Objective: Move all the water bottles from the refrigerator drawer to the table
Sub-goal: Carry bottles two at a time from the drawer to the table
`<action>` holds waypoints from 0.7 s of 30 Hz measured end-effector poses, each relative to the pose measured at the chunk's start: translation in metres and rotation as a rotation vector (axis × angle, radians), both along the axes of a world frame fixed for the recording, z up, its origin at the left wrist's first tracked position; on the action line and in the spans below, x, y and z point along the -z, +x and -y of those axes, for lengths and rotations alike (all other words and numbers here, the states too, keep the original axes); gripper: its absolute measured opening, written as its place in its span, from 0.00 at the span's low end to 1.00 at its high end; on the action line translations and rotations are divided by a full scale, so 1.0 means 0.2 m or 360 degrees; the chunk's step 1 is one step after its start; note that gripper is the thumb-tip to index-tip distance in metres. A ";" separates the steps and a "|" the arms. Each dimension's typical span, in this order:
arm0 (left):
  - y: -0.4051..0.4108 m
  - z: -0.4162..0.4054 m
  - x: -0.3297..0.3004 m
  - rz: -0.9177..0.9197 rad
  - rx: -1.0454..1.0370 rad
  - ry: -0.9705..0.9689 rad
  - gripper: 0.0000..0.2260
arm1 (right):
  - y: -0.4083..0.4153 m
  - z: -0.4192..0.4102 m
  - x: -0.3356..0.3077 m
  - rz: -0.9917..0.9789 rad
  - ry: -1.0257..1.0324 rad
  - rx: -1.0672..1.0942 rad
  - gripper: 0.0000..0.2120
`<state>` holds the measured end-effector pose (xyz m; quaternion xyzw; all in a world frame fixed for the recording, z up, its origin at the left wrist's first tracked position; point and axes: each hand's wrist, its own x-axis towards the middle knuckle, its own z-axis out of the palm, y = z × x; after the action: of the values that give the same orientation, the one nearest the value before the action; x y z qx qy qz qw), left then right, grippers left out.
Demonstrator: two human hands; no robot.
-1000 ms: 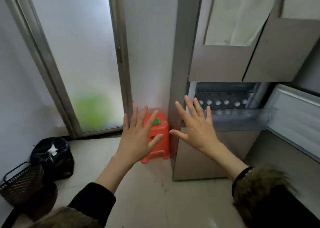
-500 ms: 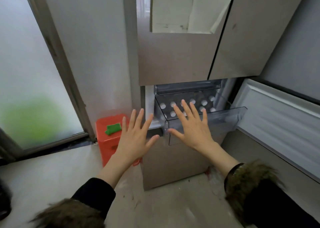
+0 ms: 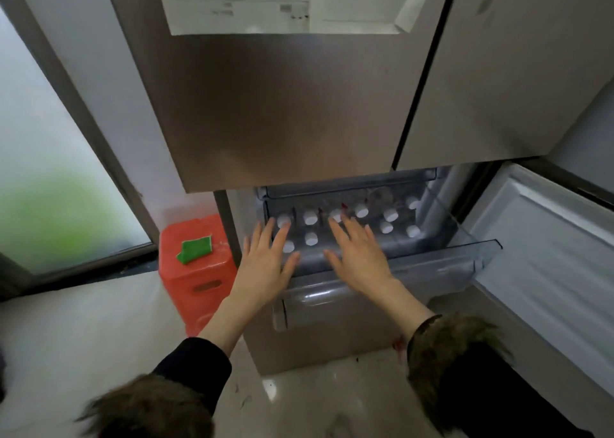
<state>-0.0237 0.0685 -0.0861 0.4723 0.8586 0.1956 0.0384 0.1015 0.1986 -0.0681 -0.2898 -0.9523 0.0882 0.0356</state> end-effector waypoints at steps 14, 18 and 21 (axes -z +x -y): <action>-0.16 -0.56 0.14 0.1663 -0.1017 0.0618 0.16 | -0.44 -0.48 0.28 -0.0659 -0.2483 0.0682 0.08; -0.20 -0.64 0.17 0.2377 -0.1343 0.1062 0.12 | -0.53 -0.51 0.32 -0.1000 -0.2968 0.1066 0.10; -0.24 -0.69 0.21 0.2531 -0.1406 0.1269 0.16 | -0.57 -0.52 0.34 -0.0986 -0.3073 0.1102 0.12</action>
<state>-0.0711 0.2063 -0.1288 -0.1804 0.5533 0.7267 0.3650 -0.0127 0.3032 -0.1366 -0.4147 -0.2950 0.8591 0.0545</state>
